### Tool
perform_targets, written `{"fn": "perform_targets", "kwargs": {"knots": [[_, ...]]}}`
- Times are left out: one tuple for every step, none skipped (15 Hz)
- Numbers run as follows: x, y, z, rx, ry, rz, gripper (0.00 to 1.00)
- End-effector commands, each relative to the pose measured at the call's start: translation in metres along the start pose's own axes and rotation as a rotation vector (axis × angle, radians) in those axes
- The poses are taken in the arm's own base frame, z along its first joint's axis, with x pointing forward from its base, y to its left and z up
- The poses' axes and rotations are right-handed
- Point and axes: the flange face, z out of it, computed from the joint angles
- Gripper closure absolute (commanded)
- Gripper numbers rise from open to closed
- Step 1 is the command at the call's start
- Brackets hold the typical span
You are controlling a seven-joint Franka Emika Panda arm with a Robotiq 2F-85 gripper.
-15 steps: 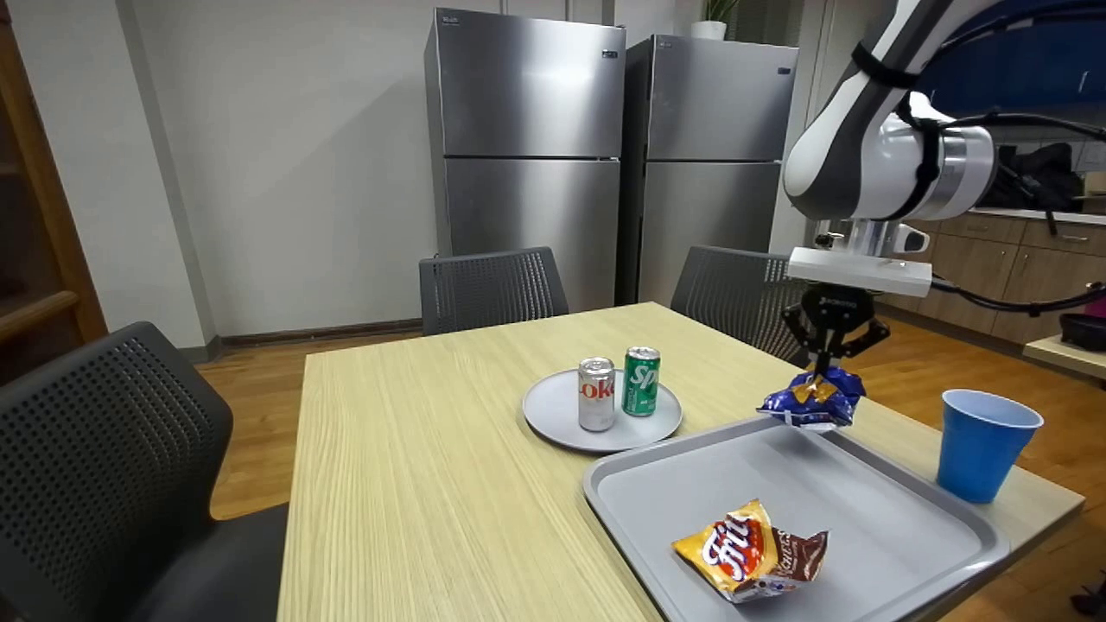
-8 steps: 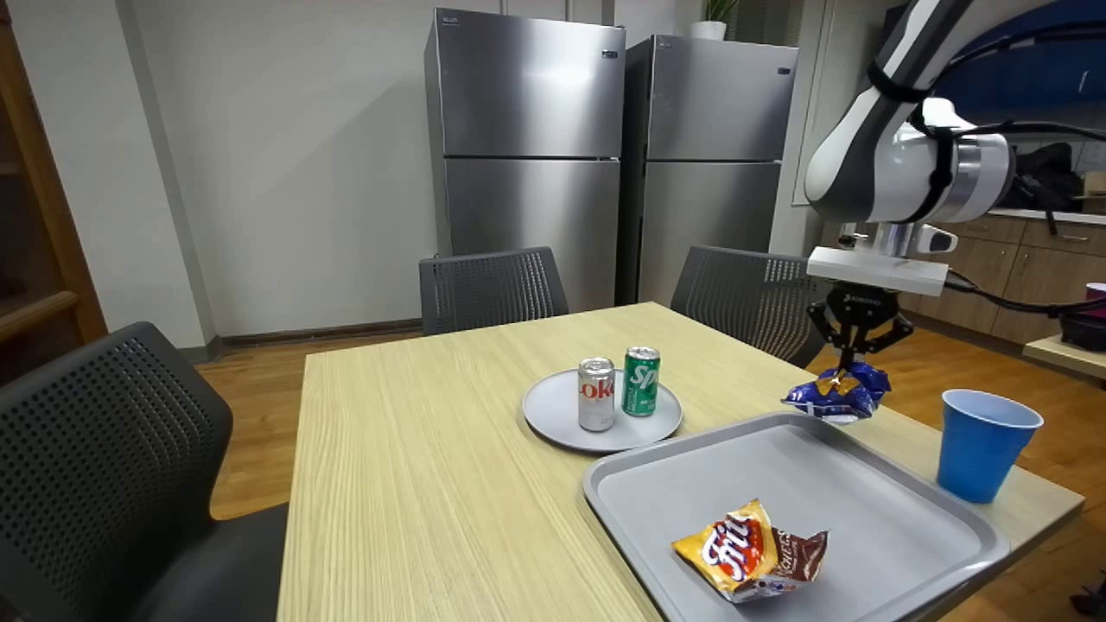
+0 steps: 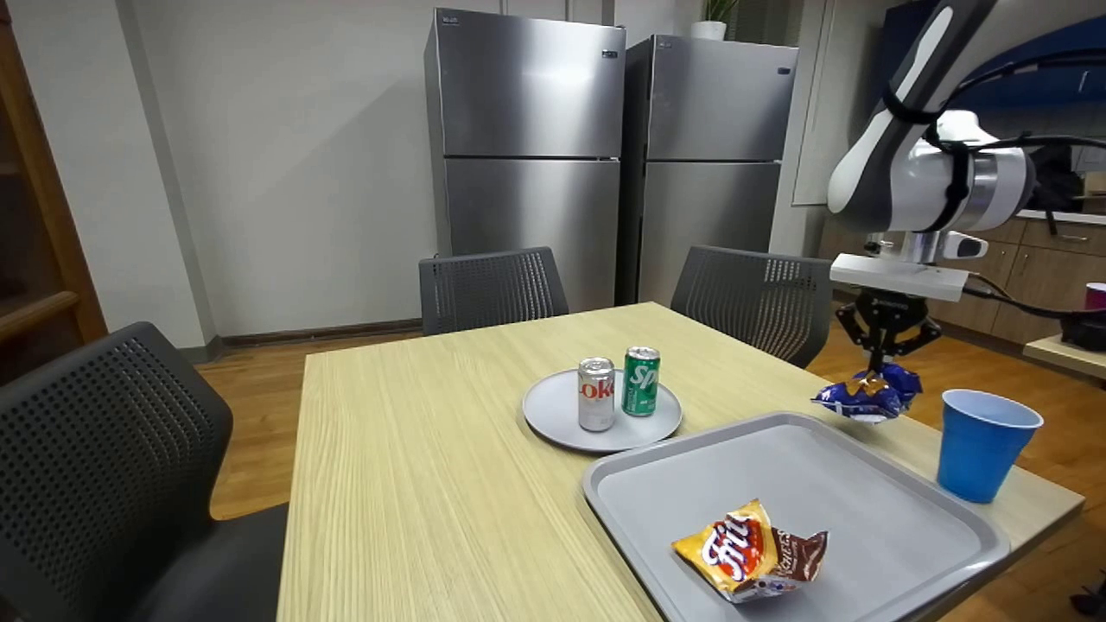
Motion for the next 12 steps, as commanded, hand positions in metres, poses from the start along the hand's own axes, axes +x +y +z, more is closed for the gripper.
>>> {"fn": "perform_targets", "kwargs": {"knots": [[0.015, 0.0, 0.006, -0.01, -0.003, 0.058, 1.0], [0.017, 0.001, 0.009, -0.013, -0.003, 0.065, 1.0], [0.018, 0.002, 0.011, -0.017, -0.003, 0.071, 1.0], [0.018, 0.002, 0.013, -0.021, -0.003, 0.076, 1.0], [0.019, 0.002, 0.015, -0.025, -0.003, 0.08, 1.0], [0.019, 0.002, 0.017, -0.028, -0.004, 0.083, 1.0], [0.019, 0.002, 0.018, -0.031, -0.005, 0.086, 1.0], [0.019, 0.002, 0.02, -0.033, -0.005, 0.087, 1.0], [0.019, 0.002, 0.021, -0.035, -0.005, 0.088, 1.0], [0.018, 0.001, 0.021, -0.037, -0.004, 0.086, 1.0], [0.019, 0.001, 0.022, -0.037, -0.005, 0.085, 1.0], [0.019, 0.001, 0.022, -0.041, -0.009, 0.082, 0.74]]}}
